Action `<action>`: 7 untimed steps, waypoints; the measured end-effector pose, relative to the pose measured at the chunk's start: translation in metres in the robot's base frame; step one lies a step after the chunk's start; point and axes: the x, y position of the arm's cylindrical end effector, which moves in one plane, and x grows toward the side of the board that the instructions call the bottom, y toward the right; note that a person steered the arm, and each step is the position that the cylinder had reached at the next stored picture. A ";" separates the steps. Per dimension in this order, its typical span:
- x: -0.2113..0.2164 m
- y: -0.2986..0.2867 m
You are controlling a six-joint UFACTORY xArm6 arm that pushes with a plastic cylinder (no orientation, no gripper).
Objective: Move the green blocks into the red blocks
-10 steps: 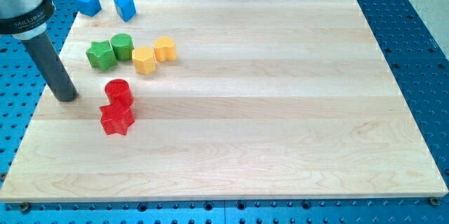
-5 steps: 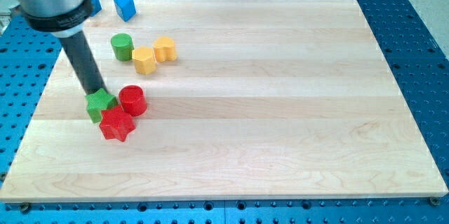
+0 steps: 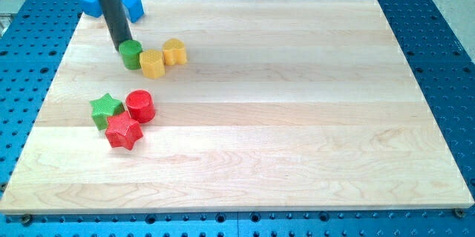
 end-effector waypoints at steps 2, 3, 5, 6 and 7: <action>0.082 0.005; 0.038 0.006; 0.047 0.043; 0.094 0.026; 0.108 0.032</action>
